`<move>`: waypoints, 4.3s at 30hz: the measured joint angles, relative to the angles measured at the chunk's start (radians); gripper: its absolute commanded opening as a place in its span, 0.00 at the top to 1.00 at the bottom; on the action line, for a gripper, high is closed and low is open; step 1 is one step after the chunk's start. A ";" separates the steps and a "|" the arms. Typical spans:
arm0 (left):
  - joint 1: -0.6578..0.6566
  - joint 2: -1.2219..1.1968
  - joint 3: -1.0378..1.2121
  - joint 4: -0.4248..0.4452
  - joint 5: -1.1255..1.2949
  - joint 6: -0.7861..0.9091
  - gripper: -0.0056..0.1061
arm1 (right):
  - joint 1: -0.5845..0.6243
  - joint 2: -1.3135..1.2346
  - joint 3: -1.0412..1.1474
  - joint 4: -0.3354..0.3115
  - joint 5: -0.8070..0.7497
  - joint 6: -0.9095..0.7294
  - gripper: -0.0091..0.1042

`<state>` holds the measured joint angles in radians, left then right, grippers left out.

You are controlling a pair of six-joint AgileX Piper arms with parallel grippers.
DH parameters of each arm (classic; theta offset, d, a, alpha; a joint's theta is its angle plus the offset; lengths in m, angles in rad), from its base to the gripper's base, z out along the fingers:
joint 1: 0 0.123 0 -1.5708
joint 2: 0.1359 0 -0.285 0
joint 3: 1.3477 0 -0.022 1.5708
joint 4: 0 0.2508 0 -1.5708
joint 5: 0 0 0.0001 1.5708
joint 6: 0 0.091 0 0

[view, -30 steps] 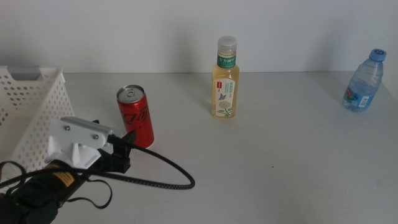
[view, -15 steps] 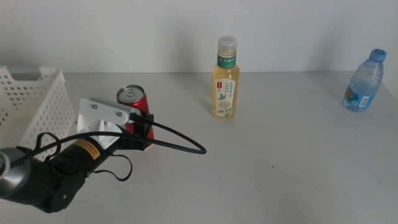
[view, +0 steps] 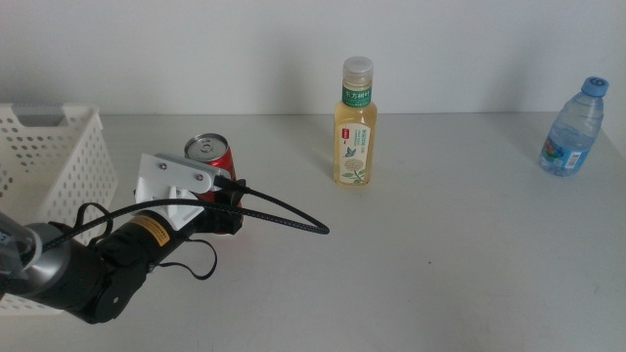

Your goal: Use arms to grab the bottles and put them into the dustbin to the left of the table.

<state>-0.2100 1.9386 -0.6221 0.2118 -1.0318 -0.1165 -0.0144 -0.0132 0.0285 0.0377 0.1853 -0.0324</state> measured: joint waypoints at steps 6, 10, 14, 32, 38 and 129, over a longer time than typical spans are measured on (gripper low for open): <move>0.000 -0.038 0.001 0.014 0.066 -0.011 0.78 | 0.000 0.000 0.000 0.000 0.000 0.000 0.28; 0.000 -0.123 0.001 0.008 0.227 -0.011 0.81 | 0.000 0.000 0.000 0.000 0.000 0.000 0.28; 0.000 -0.258 -0.011 -0.030 0.420 -0.011 0.81 | 0.000 0.000 0.000 0.000 0.000 0.000 0.28; 0.401 -0.487 -0.796 -0.299 1.920 0.323 0.86 | 0.000 0.000 0.000 0.000 0.000 0.000 0.28; 0.493 -0.416 -0.973 -0.317 2.108 0.403 0.96 | 0.000 0.000 0.000 0.000 0.000 0.000 0.28; -0.301 -0.659 -0.311 -0.115 1.250 0.052 0.11 | 0.000 0.000 0.000 0.000 0.000 0.000 0.28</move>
<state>-0.5109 1.2795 -0.9331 0.0972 0.2181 -0.0646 -0.0144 -0.0132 0.0285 0.0377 0.1853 -0.0324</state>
